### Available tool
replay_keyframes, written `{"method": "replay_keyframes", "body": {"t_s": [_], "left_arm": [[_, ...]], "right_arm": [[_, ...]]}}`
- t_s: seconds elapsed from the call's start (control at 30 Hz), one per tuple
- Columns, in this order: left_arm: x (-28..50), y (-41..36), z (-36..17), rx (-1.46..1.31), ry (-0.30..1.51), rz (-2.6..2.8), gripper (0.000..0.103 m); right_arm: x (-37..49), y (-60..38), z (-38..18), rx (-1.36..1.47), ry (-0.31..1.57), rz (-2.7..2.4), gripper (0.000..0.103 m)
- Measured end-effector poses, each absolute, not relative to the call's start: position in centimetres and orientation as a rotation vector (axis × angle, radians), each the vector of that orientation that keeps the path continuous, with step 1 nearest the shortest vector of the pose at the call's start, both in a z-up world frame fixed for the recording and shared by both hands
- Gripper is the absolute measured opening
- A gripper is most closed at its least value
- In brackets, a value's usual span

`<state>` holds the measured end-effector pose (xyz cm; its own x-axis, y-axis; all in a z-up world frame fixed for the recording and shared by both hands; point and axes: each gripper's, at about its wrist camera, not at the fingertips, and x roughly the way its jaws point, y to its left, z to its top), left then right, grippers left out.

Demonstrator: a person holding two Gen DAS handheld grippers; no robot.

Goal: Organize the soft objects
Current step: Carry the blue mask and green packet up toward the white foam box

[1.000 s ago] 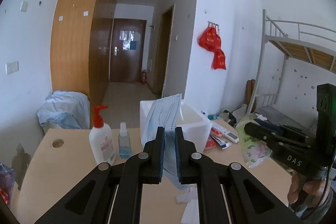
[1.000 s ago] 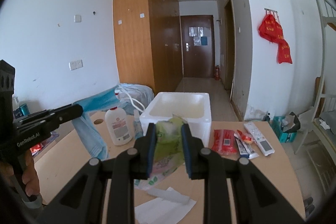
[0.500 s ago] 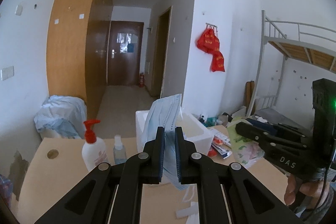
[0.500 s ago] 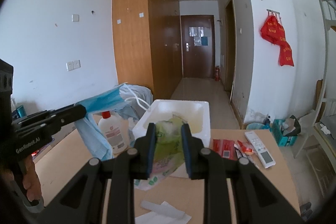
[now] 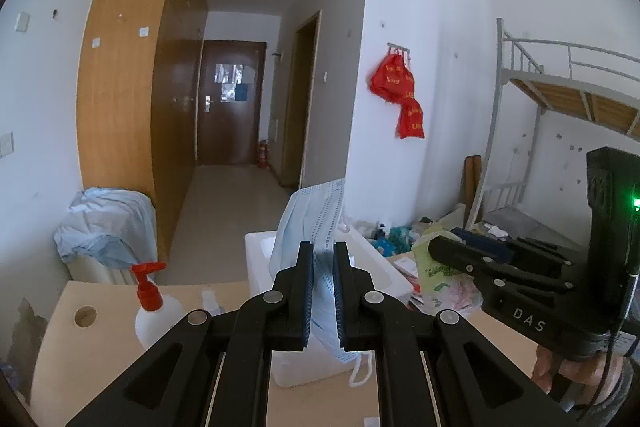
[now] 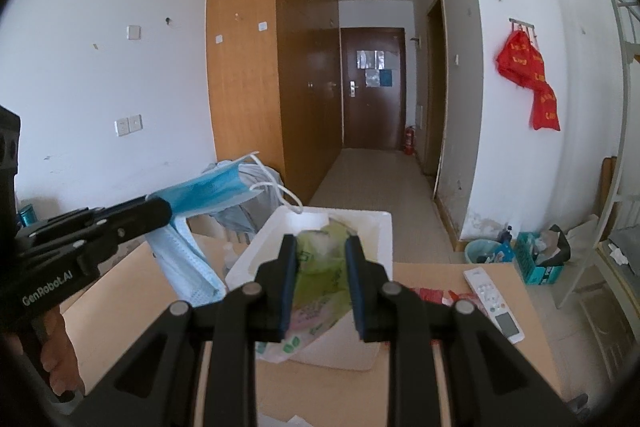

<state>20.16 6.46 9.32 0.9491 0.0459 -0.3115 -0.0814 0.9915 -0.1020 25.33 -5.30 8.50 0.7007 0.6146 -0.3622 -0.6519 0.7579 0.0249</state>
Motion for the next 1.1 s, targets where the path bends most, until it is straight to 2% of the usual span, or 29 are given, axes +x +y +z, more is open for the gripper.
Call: {"method": "replay_keyframes", "body": {"t_s": [0.7,1.1], "left_arm": [[27.6,8.6,10.0,-0.142,0.31,0.09,0.01],[31.7,8.9,6.5,-0.128,0.418,0.068,0.01]], "right_arm": [[30.3,-2.7,8.8,-0.104,0.365,0.682,0.028],[31.8,-1.7,7.7,-0.133,0.394,0.665,0.028]]}}
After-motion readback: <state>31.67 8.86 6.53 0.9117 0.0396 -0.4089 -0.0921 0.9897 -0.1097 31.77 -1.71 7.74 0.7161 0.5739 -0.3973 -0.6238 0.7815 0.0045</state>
